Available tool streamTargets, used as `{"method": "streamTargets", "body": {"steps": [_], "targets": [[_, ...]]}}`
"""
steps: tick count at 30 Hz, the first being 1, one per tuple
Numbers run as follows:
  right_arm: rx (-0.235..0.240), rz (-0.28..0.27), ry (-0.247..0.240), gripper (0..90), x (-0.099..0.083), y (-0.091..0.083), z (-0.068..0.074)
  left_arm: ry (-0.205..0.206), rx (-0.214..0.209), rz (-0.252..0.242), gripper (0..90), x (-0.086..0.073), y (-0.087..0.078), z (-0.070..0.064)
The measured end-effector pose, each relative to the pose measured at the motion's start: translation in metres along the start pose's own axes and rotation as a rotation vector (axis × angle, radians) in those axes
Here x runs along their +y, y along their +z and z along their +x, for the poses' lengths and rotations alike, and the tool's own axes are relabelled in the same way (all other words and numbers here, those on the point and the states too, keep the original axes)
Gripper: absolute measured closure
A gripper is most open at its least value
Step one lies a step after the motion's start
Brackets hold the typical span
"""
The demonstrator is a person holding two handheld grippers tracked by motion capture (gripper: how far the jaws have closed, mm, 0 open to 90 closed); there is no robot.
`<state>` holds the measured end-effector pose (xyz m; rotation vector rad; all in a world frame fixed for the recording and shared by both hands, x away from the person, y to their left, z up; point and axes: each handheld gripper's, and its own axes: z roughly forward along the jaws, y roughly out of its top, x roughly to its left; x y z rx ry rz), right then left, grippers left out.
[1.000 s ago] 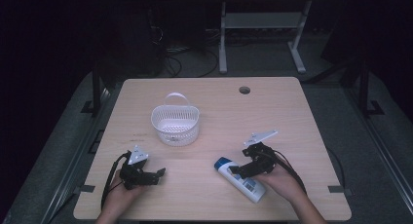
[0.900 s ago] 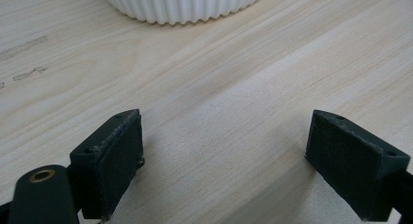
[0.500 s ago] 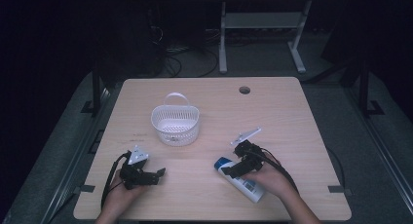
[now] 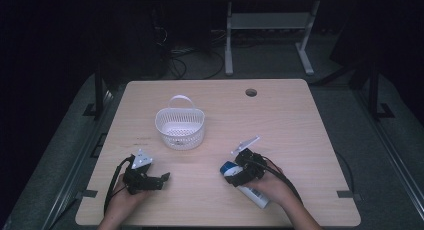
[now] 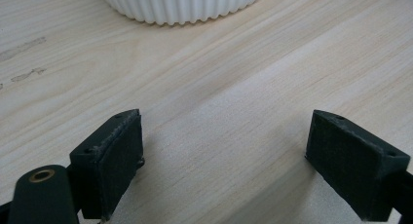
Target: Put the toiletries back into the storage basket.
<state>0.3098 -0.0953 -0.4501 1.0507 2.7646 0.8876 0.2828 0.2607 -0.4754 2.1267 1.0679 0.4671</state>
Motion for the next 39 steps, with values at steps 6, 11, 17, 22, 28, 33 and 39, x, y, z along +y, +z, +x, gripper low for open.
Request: {"method": "streamTargets", "body": {"steps": [6,11,17,22,28,33,39], "targets": [[-0.013,0.022,-0.018,23.1,-0.002,0.005,0.003,0.0,0.0,0.0,13.2,0.0,0.0,0.0],[-0.046,0.033,-0.045,25.9,-0.003,0.006,0.007,0.001,0.0,0.0,13.2,0.0,0.0,0.0],[-0.063,0.026,-0.06,32.3,-0.004,0.005,0.011,0.001,0.0,0.0,13.2,0.0,0.0,0.0],[-0.079,0.032,-0.084,33.0,-0.004,0.005,0.012,0.002,0.0,0.0,13.2,0.0,0.0,0.0],[-0.091,0.034,-0.096,33.7,-0.003,0.006,0.014,0.001,0.0,0.0,13.2,0.0,0.0,0.0],[-0.087,0.033,-0.101,34.1,-0.003,0.006,0.014,0.002,0.0,0.0,13.2,0.0,0.0,0.0],[-0.082,0.035,-0.105,34.3,-0.003,0.006,0.015,0.001,0.0,0.0,13.2,0.0,0.0,0.0]]}}
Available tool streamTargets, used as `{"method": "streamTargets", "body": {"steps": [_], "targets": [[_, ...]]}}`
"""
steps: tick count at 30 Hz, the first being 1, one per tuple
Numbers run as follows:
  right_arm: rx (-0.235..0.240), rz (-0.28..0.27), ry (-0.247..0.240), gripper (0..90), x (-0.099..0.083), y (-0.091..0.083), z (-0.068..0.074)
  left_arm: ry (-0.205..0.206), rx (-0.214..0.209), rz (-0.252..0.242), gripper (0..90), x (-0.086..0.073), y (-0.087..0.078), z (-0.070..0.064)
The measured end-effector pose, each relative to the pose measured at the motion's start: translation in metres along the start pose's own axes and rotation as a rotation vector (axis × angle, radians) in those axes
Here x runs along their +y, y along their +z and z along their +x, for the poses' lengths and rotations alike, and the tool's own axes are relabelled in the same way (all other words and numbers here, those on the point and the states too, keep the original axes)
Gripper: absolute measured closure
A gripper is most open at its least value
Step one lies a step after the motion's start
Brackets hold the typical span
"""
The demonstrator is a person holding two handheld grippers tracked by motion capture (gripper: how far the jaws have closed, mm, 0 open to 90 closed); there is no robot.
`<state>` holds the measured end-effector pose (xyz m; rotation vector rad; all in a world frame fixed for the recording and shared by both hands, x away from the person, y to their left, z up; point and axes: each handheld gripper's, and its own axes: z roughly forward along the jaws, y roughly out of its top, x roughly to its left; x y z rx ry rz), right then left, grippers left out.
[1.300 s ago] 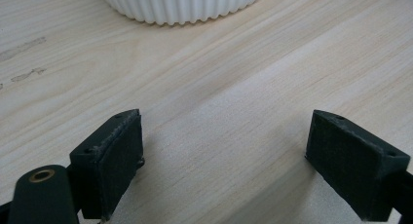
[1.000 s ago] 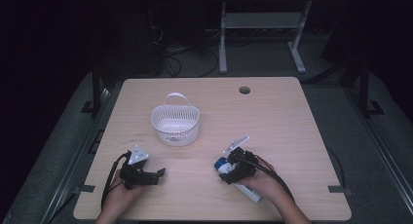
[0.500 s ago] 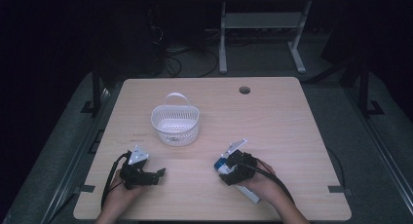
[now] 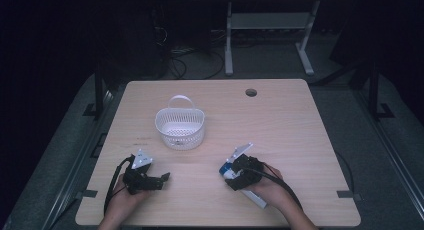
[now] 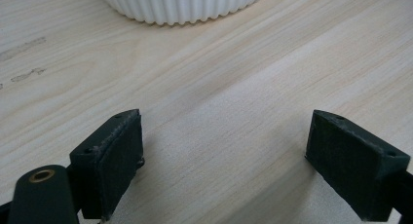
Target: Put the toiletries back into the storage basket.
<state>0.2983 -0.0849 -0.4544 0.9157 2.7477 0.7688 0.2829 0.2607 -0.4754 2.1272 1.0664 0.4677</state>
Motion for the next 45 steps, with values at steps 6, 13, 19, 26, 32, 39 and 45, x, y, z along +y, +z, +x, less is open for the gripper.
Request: {"method": "streamTargets", "body": {"steps": [6,13,19,26,32,39,45], "targets": [[-0.007,-0.007,-0.014,34.6,0.001,-0.001,0.001,0.0,0.0,0.0,13.2,0.0,0.0,0.0],[-0.014,-0.044,-0.012,34.8,0.002,-0.009,-0.001,0.0,0.0,0.0,13.2,0.0,0.0,0.0],[-0.023,-0.097,0.003,34.9,0.001,-0.017,-0.004,0.0,0.0,0.0,13.2,0.0,0.0,0.0],[-0.016,-0.16,0.025,35.0,0.0,-0.028,-0.009,-0.001,0.0,-0.001,13.2,0.0,0.0,0.0],[-0.012,-0.227,0.032,35.2,-0.003,-0.037,-0.013,-0.002,0.0,-0.002,13.2,0.0,0.0,0.0],[-0.011,-0.299,0.048,35.3,-0.007,-0.049,-0.018,-0.003,0.0,-0.002,13.2,0.0,0.0,0.0],[0.0,-0.363,0.072,35.3,-0.011,-0.058,-0.025,-0.003,0.0,-0.002,13.1,0.0,0.0,0.0]]}}
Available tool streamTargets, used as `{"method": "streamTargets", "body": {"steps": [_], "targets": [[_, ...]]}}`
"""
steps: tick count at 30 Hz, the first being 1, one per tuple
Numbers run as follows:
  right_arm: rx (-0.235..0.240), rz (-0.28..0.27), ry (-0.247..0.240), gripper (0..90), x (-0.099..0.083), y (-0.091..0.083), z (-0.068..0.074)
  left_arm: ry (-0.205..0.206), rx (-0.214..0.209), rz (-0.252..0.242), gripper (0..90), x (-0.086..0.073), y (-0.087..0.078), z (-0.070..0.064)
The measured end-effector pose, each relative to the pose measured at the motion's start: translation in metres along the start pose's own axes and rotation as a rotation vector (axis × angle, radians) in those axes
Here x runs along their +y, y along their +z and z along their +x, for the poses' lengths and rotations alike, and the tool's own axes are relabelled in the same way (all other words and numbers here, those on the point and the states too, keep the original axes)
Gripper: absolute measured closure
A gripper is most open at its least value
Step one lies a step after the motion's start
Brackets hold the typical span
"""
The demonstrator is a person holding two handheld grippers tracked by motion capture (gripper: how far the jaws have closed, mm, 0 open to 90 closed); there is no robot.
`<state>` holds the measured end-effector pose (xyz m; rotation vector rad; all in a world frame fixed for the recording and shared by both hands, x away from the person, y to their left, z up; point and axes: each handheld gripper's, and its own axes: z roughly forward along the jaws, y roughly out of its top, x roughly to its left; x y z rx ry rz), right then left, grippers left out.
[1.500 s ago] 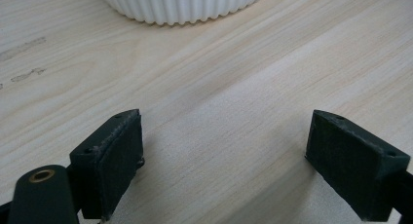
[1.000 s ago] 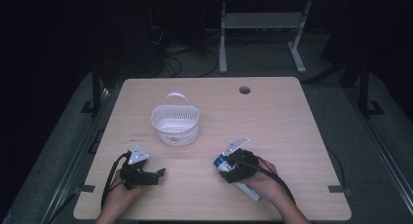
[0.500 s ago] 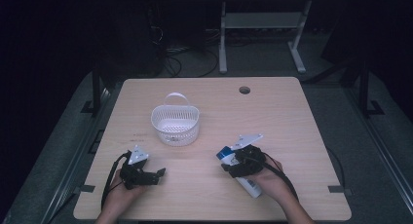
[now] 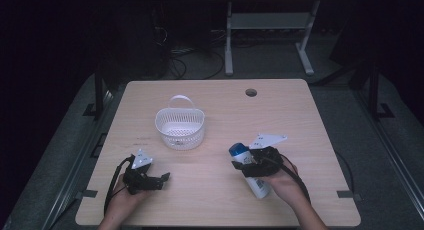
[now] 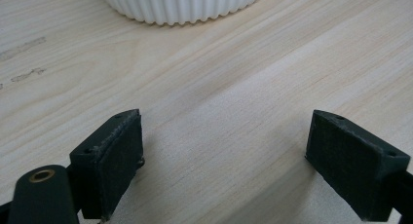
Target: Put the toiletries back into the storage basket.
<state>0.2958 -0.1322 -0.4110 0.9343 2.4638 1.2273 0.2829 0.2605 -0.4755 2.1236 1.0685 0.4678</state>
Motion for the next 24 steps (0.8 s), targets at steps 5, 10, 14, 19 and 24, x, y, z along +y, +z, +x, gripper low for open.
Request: {"method": "streamTargets", "body": {"steps": [5,10,14,19,24], "targets": [[-0.002,-0.042,0.021,35.3,0.0,-0.008,-0.005,0.0,0.0,0.0,13.1,0.0,0.0,0.0],[-0.012,-0.089,0.021,35.5,0.0,-0.016,-0.007,-0.001,0.0,-0.001,13.2,0.0,0.0,0.0],[-0.012,-0.12,0.022,35.6,0.002,-0.02,-0.008,-0.001,0.0,-0.001,13.2,0.0,0.0,0.0],[-0.014,-0.147,0.018,35.7,0.002,-0.022,-0.009,-0.002,0.0,-0.003,13.2,0.0,0.0,0.0],[-0.009,-0.196,0.023,35.8,0.004,-0.029,-0.011,-0.001,0.0,-0.001,13.2,0.0,0.0,0.0]]}}
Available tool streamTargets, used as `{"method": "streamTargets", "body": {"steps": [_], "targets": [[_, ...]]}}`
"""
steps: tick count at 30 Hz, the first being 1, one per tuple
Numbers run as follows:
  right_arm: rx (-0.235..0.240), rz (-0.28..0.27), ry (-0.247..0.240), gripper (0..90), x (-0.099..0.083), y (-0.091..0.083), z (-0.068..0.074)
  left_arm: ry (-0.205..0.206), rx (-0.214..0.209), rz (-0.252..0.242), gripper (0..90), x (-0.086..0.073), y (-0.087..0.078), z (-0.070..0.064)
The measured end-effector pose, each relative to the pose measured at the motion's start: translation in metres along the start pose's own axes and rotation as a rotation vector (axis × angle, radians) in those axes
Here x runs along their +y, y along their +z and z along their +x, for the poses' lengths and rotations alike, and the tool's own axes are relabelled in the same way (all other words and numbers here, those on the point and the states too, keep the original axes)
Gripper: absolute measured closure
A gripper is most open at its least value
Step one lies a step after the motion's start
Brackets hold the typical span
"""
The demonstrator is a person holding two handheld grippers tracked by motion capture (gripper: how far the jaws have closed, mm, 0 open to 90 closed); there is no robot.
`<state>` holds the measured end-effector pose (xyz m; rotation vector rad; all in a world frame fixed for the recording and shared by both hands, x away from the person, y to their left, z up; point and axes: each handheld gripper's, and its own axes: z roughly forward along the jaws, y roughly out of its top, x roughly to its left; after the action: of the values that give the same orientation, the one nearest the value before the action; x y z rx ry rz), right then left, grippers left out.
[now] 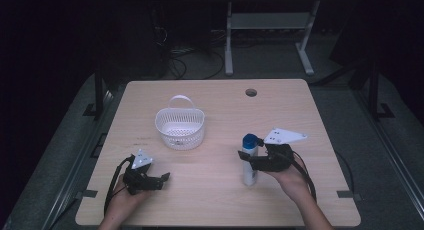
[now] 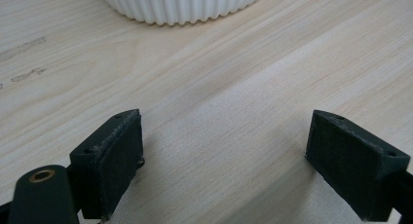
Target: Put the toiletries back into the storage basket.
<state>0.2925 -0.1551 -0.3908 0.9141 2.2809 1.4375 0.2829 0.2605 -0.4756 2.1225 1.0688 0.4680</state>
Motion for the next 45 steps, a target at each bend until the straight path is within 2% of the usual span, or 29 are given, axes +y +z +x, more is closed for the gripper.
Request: {"method": "streamTargets", "body": {"steps": [4,11,27,45], "targets": [[-0.002,-0.026,0.008,35.7,0.003,-0.004,-0.003,0.0,0.0,0.0,13.2,0.0,0.0,0.0],[0.001,-0.032,0.019,35.6,0.006,-0.005,-0.005,-0.001,-0.001,-0.001,13.2,0.0,0.0,0.0],[-0.005,-0.064,-0.008,35.5,0.032,-0.014,-0.008,0.004,0.0,0.007,13.2,0.0,0.0,0.0],[0.002,-0.097,-0.026,35.4,0.06,-0.003,-0.01,0.002,0.001,0.004,13.2,0.0,0.0,0.0]]}}
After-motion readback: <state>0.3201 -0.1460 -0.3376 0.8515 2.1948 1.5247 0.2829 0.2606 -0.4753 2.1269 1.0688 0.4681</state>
